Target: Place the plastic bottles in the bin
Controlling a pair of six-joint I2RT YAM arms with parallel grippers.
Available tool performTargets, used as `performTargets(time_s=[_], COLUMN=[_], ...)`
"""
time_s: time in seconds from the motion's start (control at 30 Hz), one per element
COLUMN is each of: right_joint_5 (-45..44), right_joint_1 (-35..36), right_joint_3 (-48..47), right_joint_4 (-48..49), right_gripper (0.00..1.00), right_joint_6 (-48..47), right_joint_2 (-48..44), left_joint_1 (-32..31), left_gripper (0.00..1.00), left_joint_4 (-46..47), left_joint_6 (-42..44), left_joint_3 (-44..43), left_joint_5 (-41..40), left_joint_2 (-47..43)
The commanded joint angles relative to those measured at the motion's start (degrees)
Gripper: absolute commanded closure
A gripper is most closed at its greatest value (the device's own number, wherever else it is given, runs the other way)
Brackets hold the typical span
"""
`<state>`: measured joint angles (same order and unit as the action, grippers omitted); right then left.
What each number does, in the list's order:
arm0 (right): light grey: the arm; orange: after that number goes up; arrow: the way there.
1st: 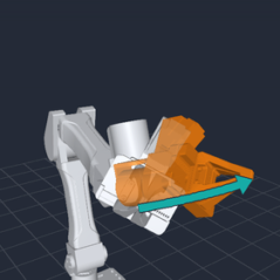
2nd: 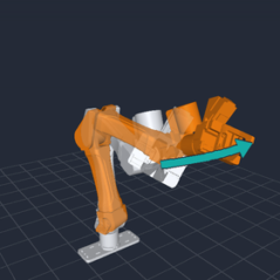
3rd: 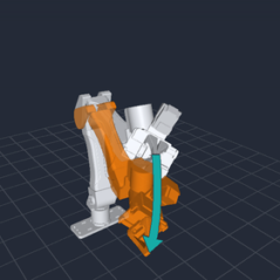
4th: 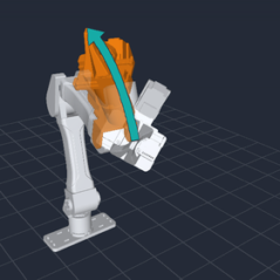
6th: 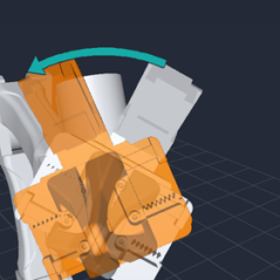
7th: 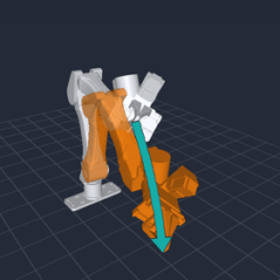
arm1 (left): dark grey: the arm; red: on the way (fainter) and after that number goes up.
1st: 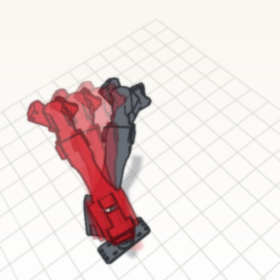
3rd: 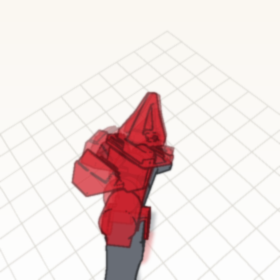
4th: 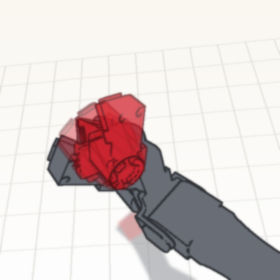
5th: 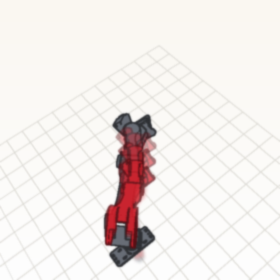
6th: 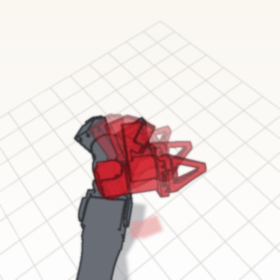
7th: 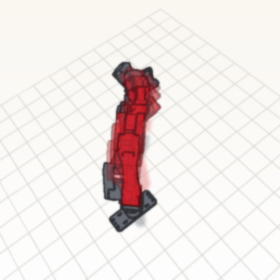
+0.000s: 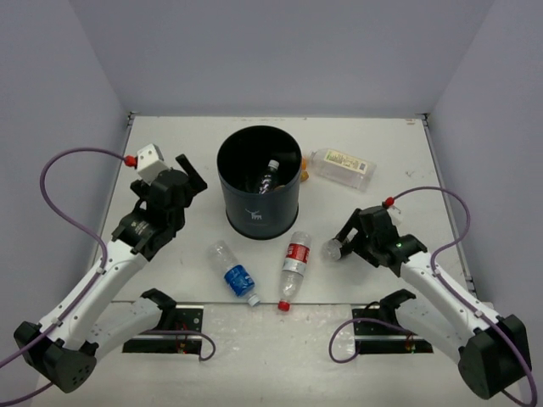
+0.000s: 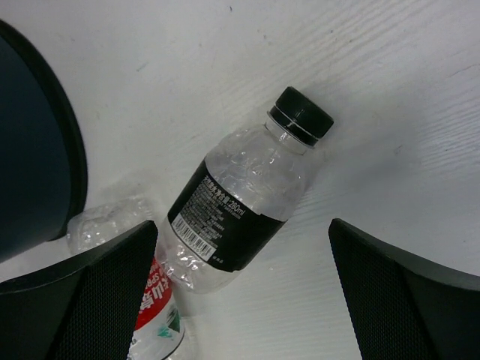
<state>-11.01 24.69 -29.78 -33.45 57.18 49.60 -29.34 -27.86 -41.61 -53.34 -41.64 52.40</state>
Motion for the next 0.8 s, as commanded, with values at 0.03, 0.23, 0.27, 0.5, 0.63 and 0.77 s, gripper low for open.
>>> performTargets(time_s=[0.03,0.23,0.27,0.5,0.63,0.77], right_joint_5=[2.2,0.6,0.2,-5.1,-9.1,-9.6], right_joint_1=[-0.2,-0.2,-0.2,-0.2,-0.2,-0.2], right_joint_3=[0.3,-0.4,-0.2,0.2,-4.5,-11.8], right_joint_4=[6.7,7.8,8.2,8.6,9.0,14.0], right_gripper=[0.01,0.02,0.05,0.57,0.61,0.6], right_joint_6=[4.2,7.9,8.2,7.9,0.3,-11.2], right_joint_2=[8.8,15.4,15.7,9.3,0.2,-4.9], left_joint_1=[-0.1,-0.1,-0.1,-0.1,-0.2,-0.1], left_gripper=[0.0,0.0,0.0,0.0,0.0,0.0], left_joint_4=[-5.1,-10.8,-11.8,-13.2,-12.9,-12.6], left_joint_6=[-9.2,-12.4,-12.8,-13.8,-13.4,-13.4], left_joint_3=[3.3,4.5,4.6,7.5,8.7,9.6], left_joint_5=[-3.0,-1.7,-1.8,-0.2,1.1,2.1], left_joint_2=[-2.3,0.1,0.4,-0.7,-2.8,-4.2])
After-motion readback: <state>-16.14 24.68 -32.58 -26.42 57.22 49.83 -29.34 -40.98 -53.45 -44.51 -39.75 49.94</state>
